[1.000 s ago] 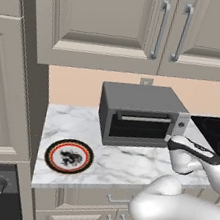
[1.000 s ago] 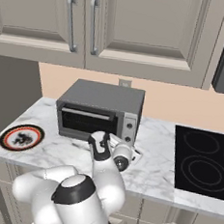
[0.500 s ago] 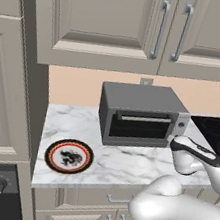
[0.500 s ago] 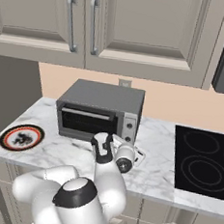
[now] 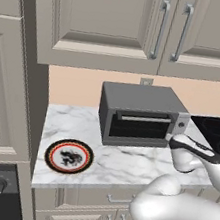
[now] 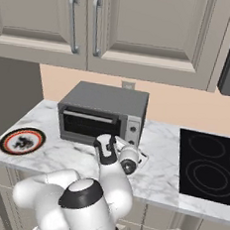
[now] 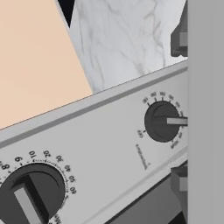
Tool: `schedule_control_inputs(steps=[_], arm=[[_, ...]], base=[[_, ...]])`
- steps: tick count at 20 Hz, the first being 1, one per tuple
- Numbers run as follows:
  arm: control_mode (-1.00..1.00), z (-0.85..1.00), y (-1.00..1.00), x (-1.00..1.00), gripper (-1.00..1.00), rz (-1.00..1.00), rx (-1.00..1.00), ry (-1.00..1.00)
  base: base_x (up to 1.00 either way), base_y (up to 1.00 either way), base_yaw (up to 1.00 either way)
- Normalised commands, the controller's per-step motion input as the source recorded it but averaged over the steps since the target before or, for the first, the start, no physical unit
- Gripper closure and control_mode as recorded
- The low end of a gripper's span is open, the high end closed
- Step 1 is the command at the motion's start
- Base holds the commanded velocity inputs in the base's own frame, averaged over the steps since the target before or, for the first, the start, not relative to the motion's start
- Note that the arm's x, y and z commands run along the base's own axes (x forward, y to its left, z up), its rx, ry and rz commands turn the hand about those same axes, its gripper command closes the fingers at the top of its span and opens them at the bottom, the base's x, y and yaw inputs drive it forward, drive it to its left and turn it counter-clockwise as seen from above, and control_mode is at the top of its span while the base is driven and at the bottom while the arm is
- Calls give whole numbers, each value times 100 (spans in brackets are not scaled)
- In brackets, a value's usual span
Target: Pull the toaster oven rack outwards. Pick up the baguette from the plate and place it on the toaster oven rack. Close the toaster oven door fully and set the temperature to the lowest setting.
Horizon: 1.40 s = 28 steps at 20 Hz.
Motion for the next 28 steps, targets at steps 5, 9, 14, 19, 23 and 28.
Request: schedule_control_inputs(steps=[5, 9, 14, 19, 23, 28], arm=[[-100, 0, 0, 12, -100, 0, 0, 2], [-100, 0, 0, 0, -100, 0, 0, 0], [-100, 0, 0, 1, 100, 0, 0, 0], [-100, 0, 0, 1, 100, 0, 0, 0], [-100, 1, 0, 0, 100, 0, -2, 0], [-100, 10, -1, 0, 100, 3, -13, 0]], base=[[0, 0, 0], [0, 0, 0], [0, 0, 0], [0, 0, 0], [0, 0, 0], [0, 0, 0]])
